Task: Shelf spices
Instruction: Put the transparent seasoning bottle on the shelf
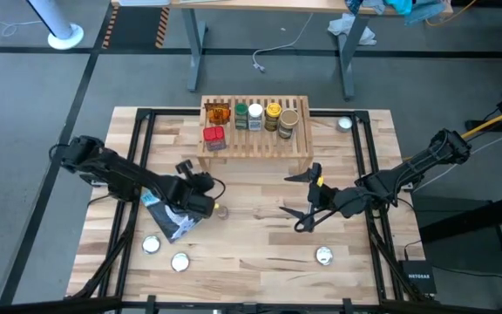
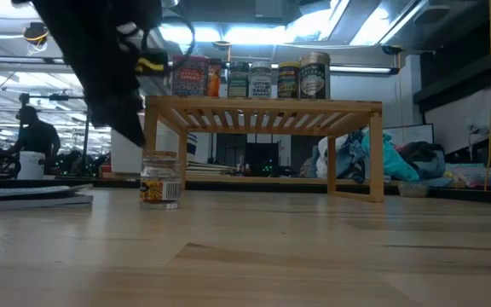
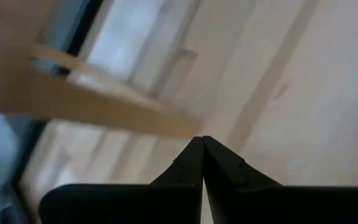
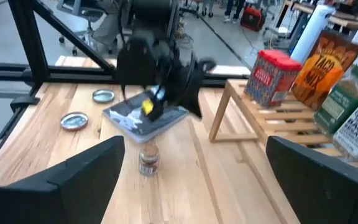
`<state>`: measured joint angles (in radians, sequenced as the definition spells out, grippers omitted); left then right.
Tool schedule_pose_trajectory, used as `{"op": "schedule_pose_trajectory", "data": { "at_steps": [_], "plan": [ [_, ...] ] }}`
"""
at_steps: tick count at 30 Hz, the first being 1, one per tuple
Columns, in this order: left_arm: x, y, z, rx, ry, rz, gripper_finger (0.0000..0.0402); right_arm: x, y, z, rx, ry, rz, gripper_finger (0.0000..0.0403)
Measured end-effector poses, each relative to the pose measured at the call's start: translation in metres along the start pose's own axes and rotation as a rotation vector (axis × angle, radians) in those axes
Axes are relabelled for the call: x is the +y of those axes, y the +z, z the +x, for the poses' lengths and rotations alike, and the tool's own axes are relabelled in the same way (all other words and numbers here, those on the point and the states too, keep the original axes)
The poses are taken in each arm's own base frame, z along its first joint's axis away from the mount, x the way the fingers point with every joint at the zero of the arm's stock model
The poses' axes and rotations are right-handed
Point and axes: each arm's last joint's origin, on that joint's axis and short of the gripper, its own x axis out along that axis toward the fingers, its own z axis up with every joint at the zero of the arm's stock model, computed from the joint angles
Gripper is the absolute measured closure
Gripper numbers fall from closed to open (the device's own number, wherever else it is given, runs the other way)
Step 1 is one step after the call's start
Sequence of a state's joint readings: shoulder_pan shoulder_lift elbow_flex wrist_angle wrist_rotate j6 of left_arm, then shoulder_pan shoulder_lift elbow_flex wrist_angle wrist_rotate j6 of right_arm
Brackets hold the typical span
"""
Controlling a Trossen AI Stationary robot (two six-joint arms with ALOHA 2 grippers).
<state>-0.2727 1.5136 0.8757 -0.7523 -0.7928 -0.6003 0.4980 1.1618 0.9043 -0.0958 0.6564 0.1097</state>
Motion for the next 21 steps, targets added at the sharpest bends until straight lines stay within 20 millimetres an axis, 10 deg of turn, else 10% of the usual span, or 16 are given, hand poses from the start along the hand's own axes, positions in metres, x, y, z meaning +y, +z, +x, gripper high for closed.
{"op": "schedule_pose_trajectory", "data": {
  "at_steps": [10, 15, 21],
  "plan": [
    [0.060, 0.003, -0.087, -0.191, -0.075, -0.133, 0.0402, 0.000, -0.002, 0.000, 0.020, 0.000, 0.001, 0.0006],
    [0.086, -0.032, -0.118, -0.309, -0.246, -0.280, 0.0402, 0.000, -0.004, 0.000, 0.034, -0.001, -0.009, 0.0006],
    [0.080, -0.082, -0.110, -0.388, -0.410, -0.337, 0.0402, 0.000, -0.007, 0.000, 0.061, 0.014, -0.020, 0.0006]
  ]
}}
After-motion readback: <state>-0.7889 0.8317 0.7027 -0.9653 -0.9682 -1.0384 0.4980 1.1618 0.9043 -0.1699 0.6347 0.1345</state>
